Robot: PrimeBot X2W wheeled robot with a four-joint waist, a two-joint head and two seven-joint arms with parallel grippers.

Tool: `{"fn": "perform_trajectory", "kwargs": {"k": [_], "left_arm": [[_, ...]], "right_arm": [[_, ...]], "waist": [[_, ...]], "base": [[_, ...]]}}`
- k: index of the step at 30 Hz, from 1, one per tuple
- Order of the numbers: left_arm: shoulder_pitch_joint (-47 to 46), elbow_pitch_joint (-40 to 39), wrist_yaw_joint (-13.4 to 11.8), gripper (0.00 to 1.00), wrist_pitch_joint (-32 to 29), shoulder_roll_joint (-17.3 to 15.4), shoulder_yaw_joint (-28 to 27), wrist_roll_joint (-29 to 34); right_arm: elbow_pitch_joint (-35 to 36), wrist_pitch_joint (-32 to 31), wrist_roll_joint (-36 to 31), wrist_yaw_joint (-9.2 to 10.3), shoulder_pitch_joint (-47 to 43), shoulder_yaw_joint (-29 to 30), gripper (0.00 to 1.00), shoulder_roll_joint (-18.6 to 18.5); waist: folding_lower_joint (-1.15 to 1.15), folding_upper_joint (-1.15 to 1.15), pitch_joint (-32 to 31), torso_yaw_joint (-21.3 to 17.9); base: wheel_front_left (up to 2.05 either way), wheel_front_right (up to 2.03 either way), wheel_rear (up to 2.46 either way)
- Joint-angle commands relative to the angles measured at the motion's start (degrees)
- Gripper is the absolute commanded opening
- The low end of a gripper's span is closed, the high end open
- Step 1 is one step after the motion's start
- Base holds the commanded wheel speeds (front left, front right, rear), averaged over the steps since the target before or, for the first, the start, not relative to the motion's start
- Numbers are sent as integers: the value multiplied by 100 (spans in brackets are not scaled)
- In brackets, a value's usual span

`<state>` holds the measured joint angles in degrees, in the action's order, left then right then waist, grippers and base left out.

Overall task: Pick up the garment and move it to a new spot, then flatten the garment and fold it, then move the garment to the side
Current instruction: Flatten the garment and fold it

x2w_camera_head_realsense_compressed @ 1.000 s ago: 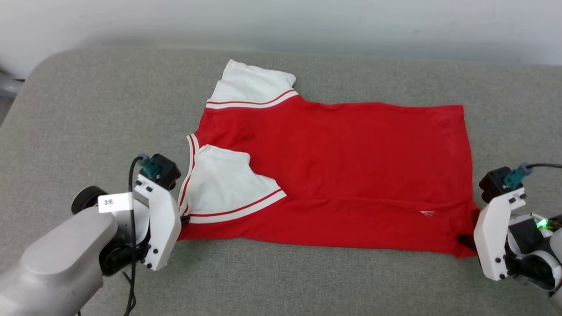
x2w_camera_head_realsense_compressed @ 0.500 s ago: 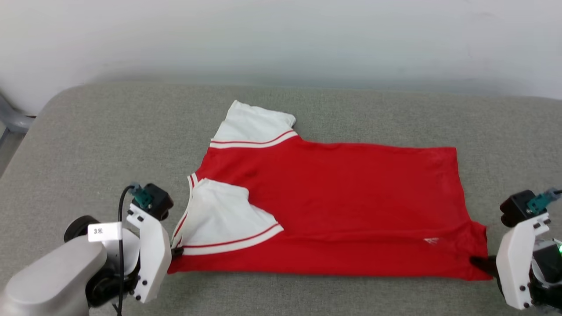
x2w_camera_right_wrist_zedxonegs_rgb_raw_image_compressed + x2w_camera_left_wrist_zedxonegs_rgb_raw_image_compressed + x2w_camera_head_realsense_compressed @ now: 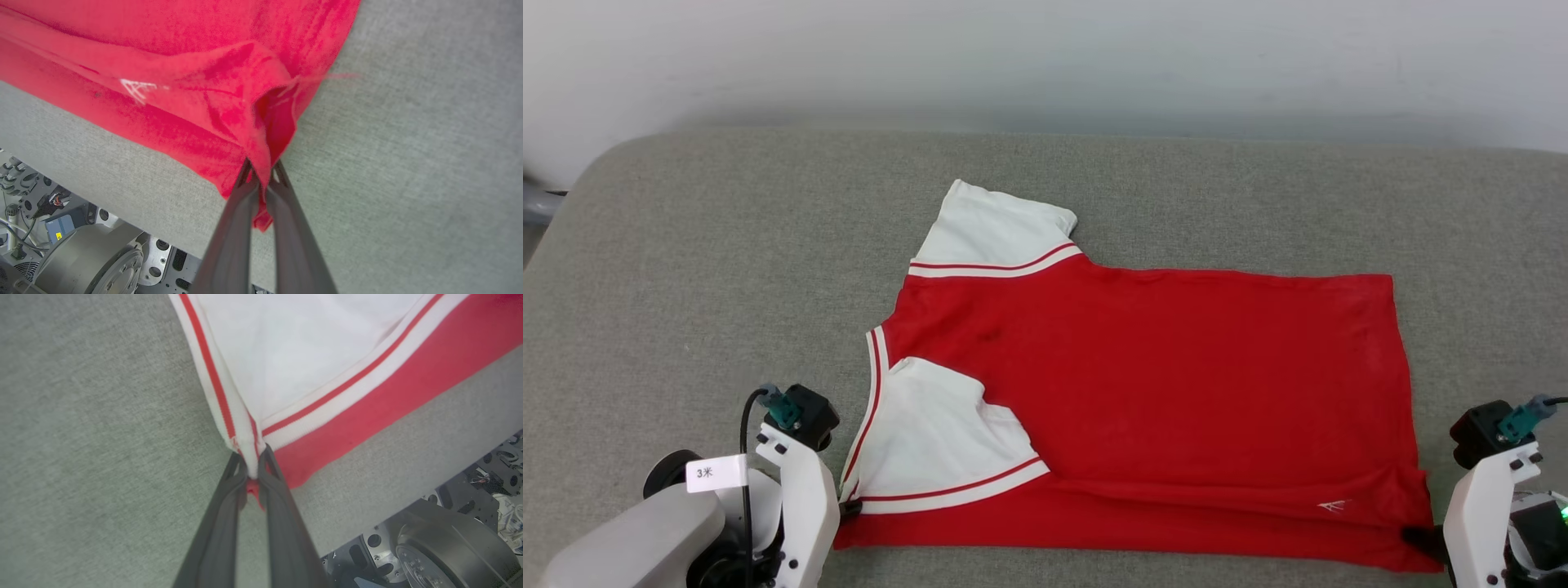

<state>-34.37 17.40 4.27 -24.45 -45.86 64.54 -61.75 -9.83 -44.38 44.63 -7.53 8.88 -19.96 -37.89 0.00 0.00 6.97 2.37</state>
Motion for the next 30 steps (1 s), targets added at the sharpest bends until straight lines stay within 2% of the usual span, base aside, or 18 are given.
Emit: {"fn": "perform_trajectory", "kwargs": {"k": [1,4,5,6,12,16,23,27,30], "left_arm": [[24,116,-8,0,49,3,9,59],[73,309,25,0,136,95,34,58],[65,368,24,69,198,122,22,83],[54,420,6,100,259,142,-5,86],[-150,341,53,100,436,16,-38,277],[-362,108,-93,100,639,-105,-195,408],[-877,103,-334,100,1231,-7,-502,778],[-1304,324,-292,100,1347,167,-655,844],[-1727,574,-210,100,1275,310,-741,873]], "right_arm": [[-86,19,-72,9,-102,24,0,39],[-161,172,-157,9,-136,71,0,172],[-180,239,-167,9,-166,103,41,215],[-182,339,-187,9,-190,166,100,261],[168,886,-350,7,-418,525,100,414],[571,1514,-677,7,-482,943,100,634],[1121,2960,-1642,7,-429,1826,100,1446],[1405,3533,-2102,7,-389,2133,100,1895],[1603,3736,-2308,7,-360,2209,100,2191]], "waist": [[0,0,79,15],[0,0,105,37],[0,0,101,49],[0,0,82,66],[0,0,-196,117],[0,0,-285,82],[0,0,-132,-103],[0,0,146,-264],[0,0,442,-394]], "base": [[0,0,0],[0,0,0],[0,0,0],[0,0,0],[0,0,0],[0,0,0],[0,0,0],[0,0,0],[0,0,0]]}}
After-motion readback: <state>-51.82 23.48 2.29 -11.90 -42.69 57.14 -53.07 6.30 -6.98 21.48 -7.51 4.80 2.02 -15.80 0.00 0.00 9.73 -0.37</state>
